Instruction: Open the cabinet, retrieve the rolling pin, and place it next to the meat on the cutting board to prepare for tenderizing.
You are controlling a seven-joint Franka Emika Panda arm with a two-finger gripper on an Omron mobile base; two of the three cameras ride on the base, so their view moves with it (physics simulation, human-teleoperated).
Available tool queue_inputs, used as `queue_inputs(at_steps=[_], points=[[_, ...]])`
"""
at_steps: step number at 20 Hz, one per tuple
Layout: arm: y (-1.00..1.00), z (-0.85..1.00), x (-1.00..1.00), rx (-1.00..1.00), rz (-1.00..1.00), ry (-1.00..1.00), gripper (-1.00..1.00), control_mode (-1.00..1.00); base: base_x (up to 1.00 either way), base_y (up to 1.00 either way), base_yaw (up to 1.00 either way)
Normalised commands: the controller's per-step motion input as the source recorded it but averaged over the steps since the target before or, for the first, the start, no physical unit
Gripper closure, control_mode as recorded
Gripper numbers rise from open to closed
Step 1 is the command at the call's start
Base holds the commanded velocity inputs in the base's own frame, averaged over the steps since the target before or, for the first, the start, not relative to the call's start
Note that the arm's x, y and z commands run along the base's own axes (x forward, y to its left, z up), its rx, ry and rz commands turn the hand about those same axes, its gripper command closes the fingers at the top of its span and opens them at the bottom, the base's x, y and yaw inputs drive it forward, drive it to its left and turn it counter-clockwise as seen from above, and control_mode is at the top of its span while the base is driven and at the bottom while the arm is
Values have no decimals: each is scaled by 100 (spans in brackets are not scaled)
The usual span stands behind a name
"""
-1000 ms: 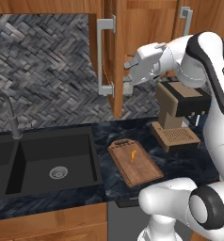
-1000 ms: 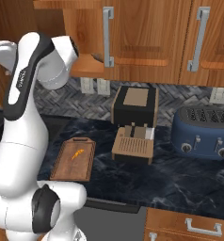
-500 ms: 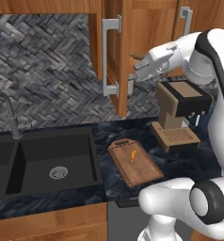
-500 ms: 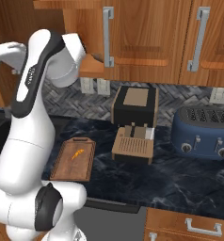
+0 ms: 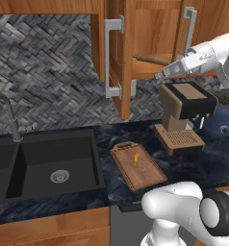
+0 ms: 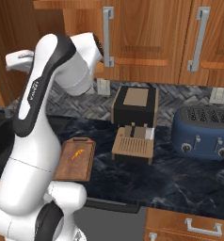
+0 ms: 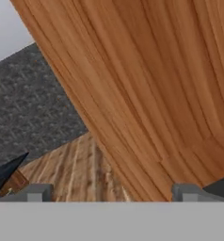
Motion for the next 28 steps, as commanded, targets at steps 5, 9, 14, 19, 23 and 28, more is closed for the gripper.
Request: queue_inputs(at_steps=[5,9,14,19,23,28], points=[[-44,0,-22,-5,-25,-19,-100,-100,0,0,0],[-42,0,-7,-8,-31,-16,-100,-100,0,0,0],[-40,4,0,-9,-37,-12,-100,-100,0,0,0],[-36,9,2,-10,-37,-9,-100,-100,0,0,0],[-35,11,6,-8,-32,-7,-100,-100,0,0,0],[-30,6,5,-5,-26,-9,-100,-100,0,0,0]])
